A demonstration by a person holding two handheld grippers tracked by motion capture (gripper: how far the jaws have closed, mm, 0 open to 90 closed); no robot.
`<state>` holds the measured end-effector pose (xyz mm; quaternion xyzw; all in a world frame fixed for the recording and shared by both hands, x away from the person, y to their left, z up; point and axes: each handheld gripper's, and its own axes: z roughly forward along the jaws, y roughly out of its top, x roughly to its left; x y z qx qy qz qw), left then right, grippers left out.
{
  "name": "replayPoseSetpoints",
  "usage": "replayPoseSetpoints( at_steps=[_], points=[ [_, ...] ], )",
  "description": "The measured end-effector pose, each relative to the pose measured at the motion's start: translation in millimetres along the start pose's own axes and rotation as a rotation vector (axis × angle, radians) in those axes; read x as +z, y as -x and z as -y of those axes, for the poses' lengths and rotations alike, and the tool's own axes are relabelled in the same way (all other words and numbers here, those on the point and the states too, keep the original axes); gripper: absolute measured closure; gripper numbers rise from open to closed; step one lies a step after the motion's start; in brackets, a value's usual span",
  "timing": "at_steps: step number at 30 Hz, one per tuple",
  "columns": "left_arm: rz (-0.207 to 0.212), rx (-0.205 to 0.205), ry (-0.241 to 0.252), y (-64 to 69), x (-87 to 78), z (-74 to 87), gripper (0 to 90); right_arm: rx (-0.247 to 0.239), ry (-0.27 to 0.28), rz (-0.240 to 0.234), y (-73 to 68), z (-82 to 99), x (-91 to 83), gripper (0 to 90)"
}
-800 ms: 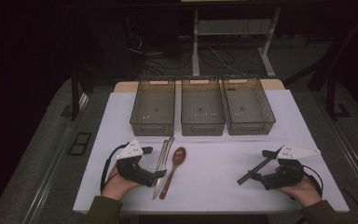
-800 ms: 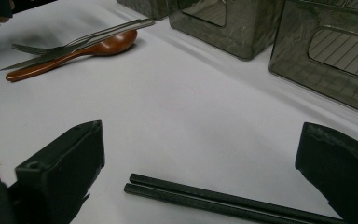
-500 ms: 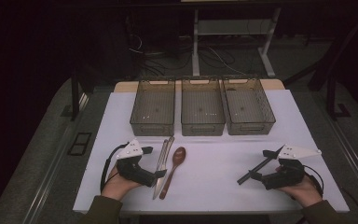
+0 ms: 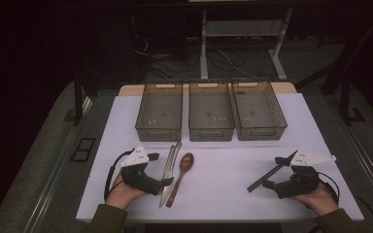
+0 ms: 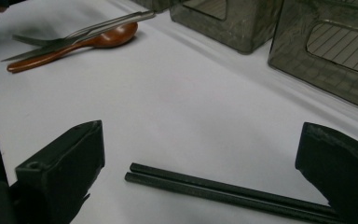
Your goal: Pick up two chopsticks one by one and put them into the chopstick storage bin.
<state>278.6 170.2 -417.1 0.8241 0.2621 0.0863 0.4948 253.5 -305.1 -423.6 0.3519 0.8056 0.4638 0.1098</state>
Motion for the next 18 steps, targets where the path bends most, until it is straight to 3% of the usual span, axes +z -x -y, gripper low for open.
replayPoseSetpoints(
  at_steps=[2,6,7,9,18],
  points=[
    [-0.001,-0.003,0.001,-0.2,-0.6,-0.2,0.0,0.0,-0.013,-0.006,0.9,0.1,-0.7,0.7],
    [-0.001,-0.003,0.003,-0.2,-0.8,-0.3,0.0,-0.012,-0.032,-0.027,1.2,-0.8,-1.9,8.7],
    [-0.001,-0.005,0.005,0.2,-0.4,-0.1,0.0,-0.018,-0.036,-0.034,1.1,-1.0,-2.6,14.5],
    [-0.001,-0.005,0.003,1.0,0.1,0.1,0.0,-0.019,-0.034,-0.037,0.5,-0.8,-3.3,14.9],
    [0.002,-0.003,-0.003,2.2,1.7,0.6,0.0,-0.057,-0.103,-0.083,-5.1,3.2,3.8,42.5]
  ],
)
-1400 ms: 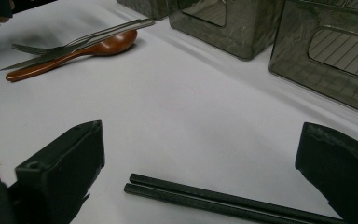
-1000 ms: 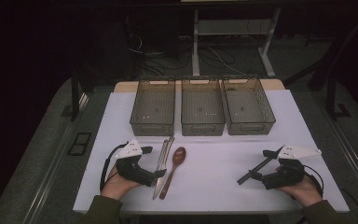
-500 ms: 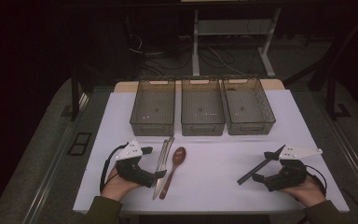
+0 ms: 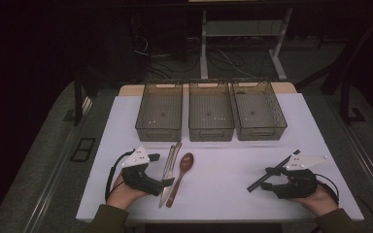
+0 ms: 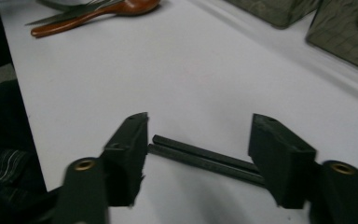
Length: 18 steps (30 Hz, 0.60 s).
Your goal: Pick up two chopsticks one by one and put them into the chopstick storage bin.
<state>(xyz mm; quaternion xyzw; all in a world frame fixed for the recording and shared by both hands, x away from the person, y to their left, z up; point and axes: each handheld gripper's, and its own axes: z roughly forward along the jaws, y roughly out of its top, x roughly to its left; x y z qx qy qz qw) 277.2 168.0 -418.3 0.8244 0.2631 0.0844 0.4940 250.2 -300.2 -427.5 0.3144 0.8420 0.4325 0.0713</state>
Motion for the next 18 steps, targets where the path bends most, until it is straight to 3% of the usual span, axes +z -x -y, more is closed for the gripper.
replayPoseSetpoints(
  at_steps=[6,18],
  points=[
    [-0.001,0.002,-0.004,0.2,0.2,0.1,0.0,-0.018,-0.064,-0.053,-3.3,2.0,7.9,62.0],
    [-0.003,0.003,-0.007,-0.2,0.5,0.3,0.0,-0.057,-0.125,-0.101,-7.8,2.9,18.6,86.1]
  ],
)
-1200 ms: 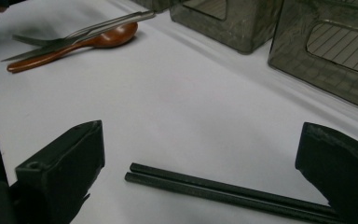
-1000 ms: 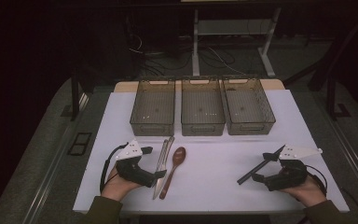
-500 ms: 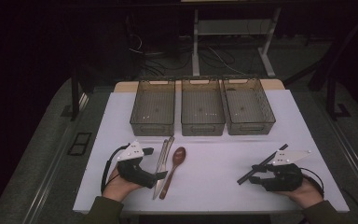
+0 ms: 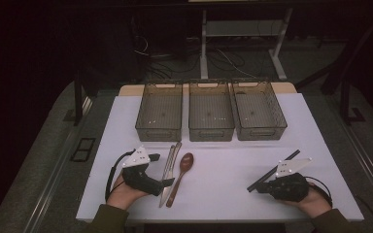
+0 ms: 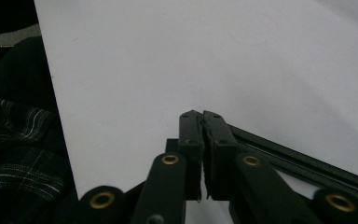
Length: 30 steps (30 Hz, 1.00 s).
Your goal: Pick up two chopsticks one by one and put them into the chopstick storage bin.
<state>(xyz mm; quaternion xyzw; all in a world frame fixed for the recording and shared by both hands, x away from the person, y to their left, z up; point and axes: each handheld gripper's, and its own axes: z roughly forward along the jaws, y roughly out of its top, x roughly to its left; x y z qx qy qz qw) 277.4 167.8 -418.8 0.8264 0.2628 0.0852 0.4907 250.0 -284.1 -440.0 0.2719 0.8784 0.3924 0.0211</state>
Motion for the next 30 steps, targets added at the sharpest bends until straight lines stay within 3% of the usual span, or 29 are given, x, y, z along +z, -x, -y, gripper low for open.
replayPoseSetpoints(
  at_steps=[13,30],
  points=[
    [-0.002,-0.003,0.005,-0.2,-0.4,0.2,0.0,-0.031,-0.041,-0.014,-2.7,-2.4,10.3,88.7],
    [-0.005,-0.005,0.008,-0.2,-0.6,0.2,0.0,-0.051,-0.054,-0.013,-2.0,-7.0,18.3,88.7]
  ],
)
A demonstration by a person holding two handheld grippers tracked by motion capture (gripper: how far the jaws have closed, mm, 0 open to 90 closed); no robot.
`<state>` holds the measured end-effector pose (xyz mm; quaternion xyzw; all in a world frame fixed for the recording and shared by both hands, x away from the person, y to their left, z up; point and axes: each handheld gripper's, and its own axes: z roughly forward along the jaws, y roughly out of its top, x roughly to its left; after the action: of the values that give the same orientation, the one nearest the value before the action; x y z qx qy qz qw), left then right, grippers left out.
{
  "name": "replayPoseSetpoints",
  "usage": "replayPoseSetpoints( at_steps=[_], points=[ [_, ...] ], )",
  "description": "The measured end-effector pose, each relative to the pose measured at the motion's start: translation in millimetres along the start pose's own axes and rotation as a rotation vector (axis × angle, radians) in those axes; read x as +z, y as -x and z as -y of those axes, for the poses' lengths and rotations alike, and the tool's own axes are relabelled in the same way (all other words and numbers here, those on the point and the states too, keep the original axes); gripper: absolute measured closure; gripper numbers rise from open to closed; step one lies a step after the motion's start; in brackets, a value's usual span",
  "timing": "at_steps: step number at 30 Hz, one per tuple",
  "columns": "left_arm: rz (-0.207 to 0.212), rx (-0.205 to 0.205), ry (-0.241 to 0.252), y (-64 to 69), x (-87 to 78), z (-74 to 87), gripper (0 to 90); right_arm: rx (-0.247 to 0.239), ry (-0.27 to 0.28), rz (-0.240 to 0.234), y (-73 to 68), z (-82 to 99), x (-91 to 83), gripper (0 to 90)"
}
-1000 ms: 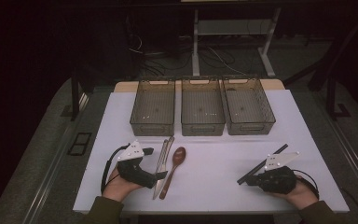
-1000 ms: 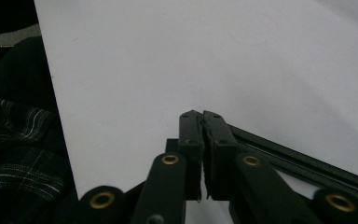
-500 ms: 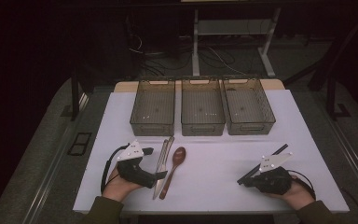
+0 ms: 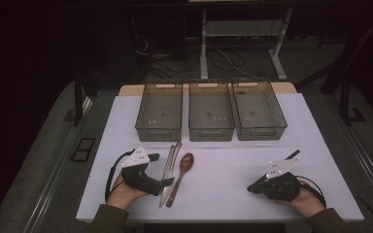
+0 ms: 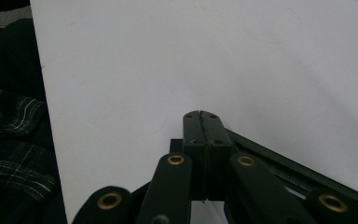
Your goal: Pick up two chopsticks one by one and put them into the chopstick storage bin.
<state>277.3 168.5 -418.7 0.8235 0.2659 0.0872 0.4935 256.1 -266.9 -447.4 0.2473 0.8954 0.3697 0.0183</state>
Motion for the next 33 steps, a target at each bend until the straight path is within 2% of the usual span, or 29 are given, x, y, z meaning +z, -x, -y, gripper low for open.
replayPoseSetpoints(
  at_steps=[33],
  points=[
    [-0.003,-0.003,0.005,0.6,-0.4,-0.4,0.0,-0.001,0.025,0.022,10.1,-19.8,18.3,88.7]
  ],
)
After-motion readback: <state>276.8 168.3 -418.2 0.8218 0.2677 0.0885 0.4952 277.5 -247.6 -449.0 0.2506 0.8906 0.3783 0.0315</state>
